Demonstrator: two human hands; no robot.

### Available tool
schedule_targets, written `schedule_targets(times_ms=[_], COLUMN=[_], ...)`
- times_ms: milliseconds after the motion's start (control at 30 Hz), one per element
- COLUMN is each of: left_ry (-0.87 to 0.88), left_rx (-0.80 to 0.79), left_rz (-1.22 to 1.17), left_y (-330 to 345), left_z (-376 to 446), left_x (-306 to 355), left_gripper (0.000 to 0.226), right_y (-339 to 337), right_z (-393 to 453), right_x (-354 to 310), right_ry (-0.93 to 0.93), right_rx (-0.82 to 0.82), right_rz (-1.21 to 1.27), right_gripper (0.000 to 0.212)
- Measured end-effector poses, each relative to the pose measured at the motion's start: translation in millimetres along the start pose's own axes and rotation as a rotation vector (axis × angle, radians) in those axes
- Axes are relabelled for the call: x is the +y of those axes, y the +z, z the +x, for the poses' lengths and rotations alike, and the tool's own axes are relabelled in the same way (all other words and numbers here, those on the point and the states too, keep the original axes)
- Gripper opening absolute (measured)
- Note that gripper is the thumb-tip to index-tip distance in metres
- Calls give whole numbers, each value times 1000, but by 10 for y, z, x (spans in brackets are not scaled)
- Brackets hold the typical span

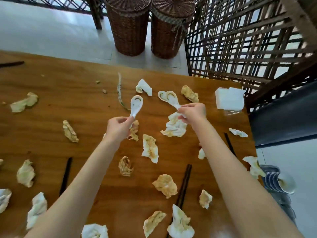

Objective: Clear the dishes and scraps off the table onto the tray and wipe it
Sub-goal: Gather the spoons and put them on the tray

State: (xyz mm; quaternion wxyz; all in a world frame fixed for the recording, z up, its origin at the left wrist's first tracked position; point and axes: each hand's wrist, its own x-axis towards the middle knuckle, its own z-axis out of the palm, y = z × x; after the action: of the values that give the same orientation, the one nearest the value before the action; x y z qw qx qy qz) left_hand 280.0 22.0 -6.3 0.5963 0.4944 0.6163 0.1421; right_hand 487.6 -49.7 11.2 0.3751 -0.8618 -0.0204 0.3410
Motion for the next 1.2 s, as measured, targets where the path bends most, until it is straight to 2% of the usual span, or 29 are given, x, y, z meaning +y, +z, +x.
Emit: schedule_targets(times_ms=[133, 267, 633, 867, 1100, 1200], left_ry=[-19, -29, -30, -37, -45, -60], left_rx=[29, 55, 62, 80, 81, 84], left_rz=[5, 34, -16, -4, -6, -10], left_y=[31, 44, 138, 185, 182, 177], left_z=[94, 111, 68, 35, 24, 27], left_x=[-77, -162, -182, -190, -215, -231], left_gripper=[20, 21, 11, 14, 14, 13], right_y=[122, 213, 282, 333, 351, 352], right_z=[307, 482, 705, 781, 778, 815], right_x=[-189, -278, -276, -226, -196, -195], right_ry=[-24, -46, -68, -216, -310, -309], right_rx=[-26, -20, -24, 7, 51, 32], right_rz=[-113, -180, -358, -448, -544, -525], right_gripper=[11, 17, 18, 10, 28, 28])
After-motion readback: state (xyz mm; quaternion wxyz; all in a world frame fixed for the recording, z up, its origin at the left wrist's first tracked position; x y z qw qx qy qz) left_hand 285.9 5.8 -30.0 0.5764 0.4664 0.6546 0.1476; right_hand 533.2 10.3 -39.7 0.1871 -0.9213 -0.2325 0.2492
